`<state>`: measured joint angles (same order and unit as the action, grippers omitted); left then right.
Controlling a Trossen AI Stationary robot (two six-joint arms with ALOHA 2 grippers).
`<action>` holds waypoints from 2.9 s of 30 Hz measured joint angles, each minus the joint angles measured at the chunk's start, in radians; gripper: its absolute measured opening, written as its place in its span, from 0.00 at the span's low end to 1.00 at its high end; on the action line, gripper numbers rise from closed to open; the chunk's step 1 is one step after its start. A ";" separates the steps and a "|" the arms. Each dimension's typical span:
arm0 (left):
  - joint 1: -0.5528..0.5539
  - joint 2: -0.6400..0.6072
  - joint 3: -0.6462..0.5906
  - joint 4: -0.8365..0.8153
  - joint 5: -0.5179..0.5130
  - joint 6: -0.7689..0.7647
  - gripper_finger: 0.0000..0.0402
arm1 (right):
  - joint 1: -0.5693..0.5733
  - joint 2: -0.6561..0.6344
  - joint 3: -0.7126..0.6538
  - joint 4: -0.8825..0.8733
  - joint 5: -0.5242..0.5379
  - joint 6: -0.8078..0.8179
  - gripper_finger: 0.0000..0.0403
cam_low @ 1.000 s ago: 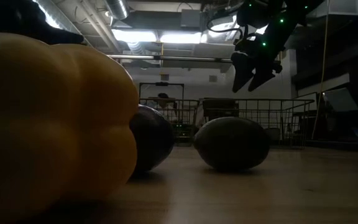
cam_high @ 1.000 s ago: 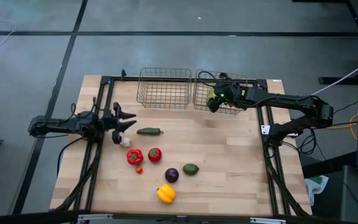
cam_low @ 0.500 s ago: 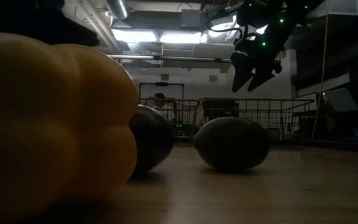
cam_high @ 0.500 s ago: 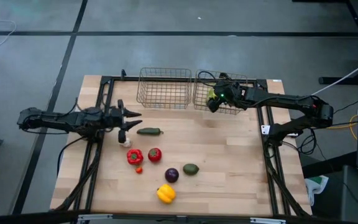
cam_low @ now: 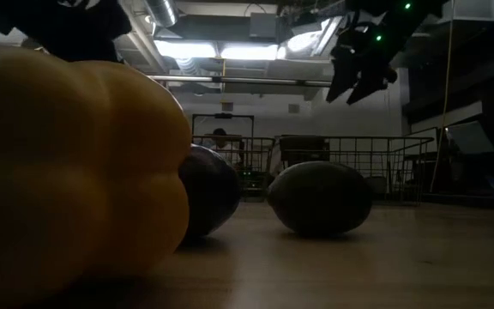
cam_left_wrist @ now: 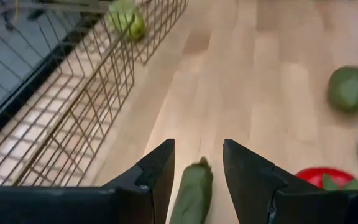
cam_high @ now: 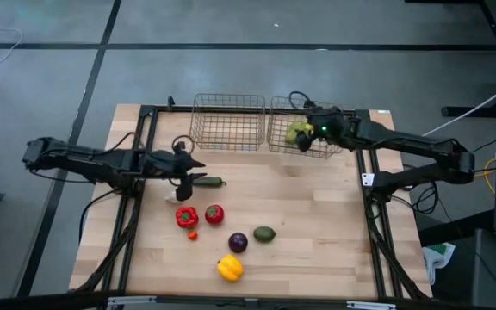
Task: Sort produce into baskets
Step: Put the green pepper into the right gold wire basket
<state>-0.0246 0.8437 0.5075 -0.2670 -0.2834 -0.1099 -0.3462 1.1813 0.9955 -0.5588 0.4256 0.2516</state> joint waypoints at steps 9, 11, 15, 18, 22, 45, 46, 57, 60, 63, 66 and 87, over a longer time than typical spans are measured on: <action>0.027 0.193 0.100 -0.127 -0.006 -0.049 0.33 | 0.003 -0.098 0.000 -0.060 0.000 0.000 0.93; 0.038 0.229 0.102 -0.154 -0.006 -0.050 0.33 | 0.021 -0.101 0.000 -0.072 0.001 0.000 0.93; 0.054 0.288 0.102 -0.184 -0.006 -0.052 0.33 | 0.068 -0.100 0.000 -0.075 0.000 0.000 0.93; 0.058 0.323 0.102 -0.201 -0.006 -0.076 0.33 | 0.108 -0.100 0.000 -0.074 0.000 0.000 0.93; 0.058 0.360 0.103 -0.210 0.014 -0.093 0.33 | 0.158 -0.100 0.000 -0.073 0.000 0.000 0.93; 0.060 0.402 0.102 -0.285 0.056 -0.186 0.43 | 0.275 -0.099 0.000 -0.072 0.000 0.004 0.93; 0.060 0.402 0.102 -0.292 0.056 -0.189 0.46 | 0.275 -0.099 0.000 -0.072 0.000 0.004 0.93; 0.064 0.403 0.058 -0.269 0.055 -0.151 0.55 | 0.274 -0.099 0.000 -0.072 0.000 0.004 0.93; 0.075 0.403 0.028 -0.242 0.054 -0.147 0.55 | 0.274 -0.099 0.000 -0.072 0.000 0.005 0.93; 0.088 0.403 -0.006 -0.180 0.053 -0.146 0.55 | 0.274 -0.099 0.000 -0.072 0.000 0.004 0.93; 0.103 0.403 -0.036 -0.127 0.054 -0.145 0.55 | 0.274 -0.099 0.000 -0.072 0.000 0.004 0.93; 0.118 0.423 -0.090 -0.020 0.111 -0.041 0.29 | 0.274 -0.099 0.000 -0.075 0.000 0.002 0.93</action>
<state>0.0936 1.2671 0.4171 -0.2867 -0.1722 -0.1512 -0.0723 1.0824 0.9951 -0.6338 0.4259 0.2535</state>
